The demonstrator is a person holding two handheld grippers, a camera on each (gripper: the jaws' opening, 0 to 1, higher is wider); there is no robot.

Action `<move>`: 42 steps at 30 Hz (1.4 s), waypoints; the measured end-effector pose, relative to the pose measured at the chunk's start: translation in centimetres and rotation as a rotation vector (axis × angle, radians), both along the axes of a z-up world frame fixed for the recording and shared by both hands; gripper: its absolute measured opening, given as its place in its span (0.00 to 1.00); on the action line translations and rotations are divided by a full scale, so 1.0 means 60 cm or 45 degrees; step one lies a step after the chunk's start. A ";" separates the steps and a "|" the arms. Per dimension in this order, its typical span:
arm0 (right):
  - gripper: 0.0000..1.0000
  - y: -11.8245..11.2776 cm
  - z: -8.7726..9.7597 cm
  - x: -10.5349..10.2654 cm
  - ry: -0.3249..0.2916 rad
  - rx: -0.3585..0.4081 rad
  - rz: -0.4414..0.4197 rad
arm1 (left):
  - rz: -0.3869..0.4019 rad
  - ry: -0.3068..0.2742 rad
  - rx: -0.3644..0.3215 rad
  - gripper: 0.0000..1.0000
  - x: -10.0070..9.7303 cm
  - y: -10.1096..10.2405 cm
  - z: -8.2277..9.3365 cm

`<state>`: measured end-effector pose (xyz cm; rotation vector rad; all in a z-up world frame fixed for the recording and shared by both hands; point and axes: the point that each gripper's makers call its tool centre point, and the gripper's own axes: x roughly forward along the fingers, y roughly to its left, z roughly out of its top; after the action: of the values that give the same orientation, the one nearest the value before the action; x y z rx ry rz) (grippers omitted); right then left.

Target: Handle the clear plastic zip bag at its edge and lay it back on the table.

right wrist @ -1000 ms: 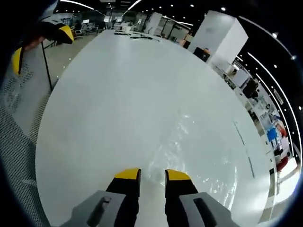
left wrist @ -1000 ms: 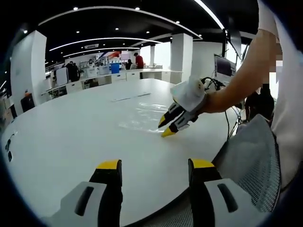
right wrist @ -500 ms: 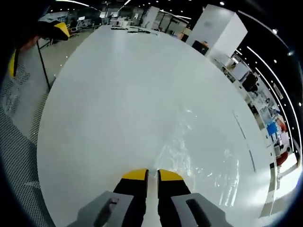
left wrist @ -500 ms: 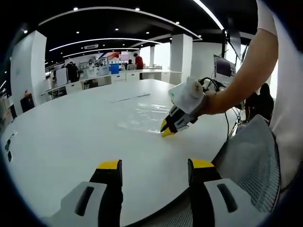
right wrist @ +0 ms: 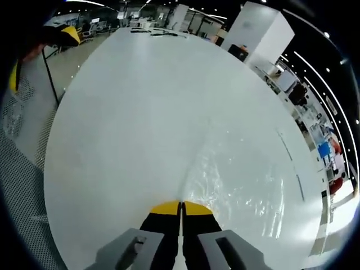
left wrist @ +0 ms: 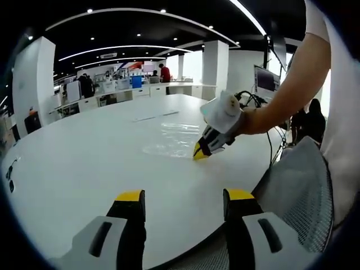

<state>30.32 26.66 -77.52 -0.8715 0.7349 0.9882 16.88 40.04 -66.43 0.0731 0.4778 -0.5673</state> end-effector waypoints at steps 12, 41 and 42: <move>0.00 -0.023 0.045 -0.001 0.002 0.095 -0.048 | -0.017 0.001 -0.003 0.54 -0.002 -0.005 0.001; 0.00 -0.047 0.222 -0.036 -0.166 0.295 0.217 | -0.079 0.075 -0.030 0.54 -0.012 -0.017 0.001; 0.00 -0.047 0.227 -0.038 -0.158 0.308 0.217 | -0.084 0.083 -0.033 0.54 -0.013 -0.017 0.000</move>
<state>28.05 23.86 -63.93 -0.7840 0.4296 1.1377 16.11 39.00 -66.42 0.0460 0.5330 -0.6415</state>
